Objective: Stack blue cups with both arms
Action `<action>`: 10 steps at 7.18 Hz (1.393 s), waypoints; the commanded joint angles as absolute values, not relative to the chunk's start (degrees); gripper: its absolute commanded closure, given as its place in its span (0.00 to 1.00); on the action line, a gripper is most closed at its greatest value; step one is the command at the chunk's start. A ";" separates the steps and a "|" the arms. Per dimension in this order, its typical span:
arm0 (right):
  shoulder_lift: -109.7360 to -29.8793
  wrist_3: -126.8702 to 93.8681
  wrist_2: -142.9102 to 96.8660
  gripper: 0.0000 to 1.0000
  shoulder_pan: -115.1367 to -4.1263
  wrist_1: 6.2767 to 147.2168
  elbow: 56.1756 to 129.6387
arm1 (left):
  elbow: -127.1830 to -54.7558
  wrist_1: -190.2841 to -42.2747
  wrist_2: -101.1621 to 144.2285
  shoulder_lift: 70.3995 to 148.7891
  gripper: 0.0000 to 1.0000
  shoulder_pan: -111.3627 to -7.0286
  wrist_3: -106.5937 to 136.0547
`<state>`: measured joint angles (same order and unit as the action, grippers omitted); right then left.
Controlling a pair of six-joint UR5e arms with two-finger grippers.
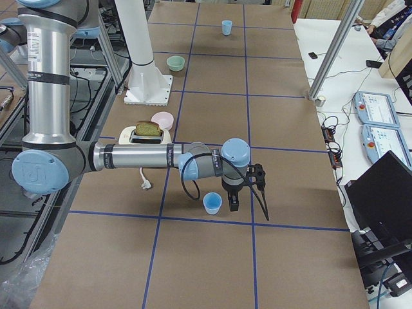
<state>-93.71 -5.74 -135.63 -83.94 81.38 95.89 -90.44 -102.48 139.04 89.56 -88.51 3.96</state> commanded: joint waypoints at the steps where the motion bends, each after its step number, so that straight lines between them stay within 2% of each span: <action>1: -94.47 -4.76 -136.14 0.00 -83.94 78.95 95.45 | -90.44 -102.48 139.04 89.56 0.00 -88.51 3.96; 4: -93.78 -5.27 -134.92 0.00 -83.94 78.92 95.54 | -90.53 -102.57 139.13 89.73 0.00 -88.07 4.04; 7: -94.57 -5.45 -135.79 0.00 -83.76 78.84 95.71 | -91.31 -103.26 138.34 91.05 0.01 -82.72 9.63; 10: -95.01 -5.54 -135.44 0.00 -83.76 78.75 95.97 | -90.88 -106.43 138.69 89.31 0.01 -81.04 9.76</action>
<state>-94.69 -5.51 -135.74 -83.80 78.76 95.82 -90.94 -105.72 138.57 90.16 -81.95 9.78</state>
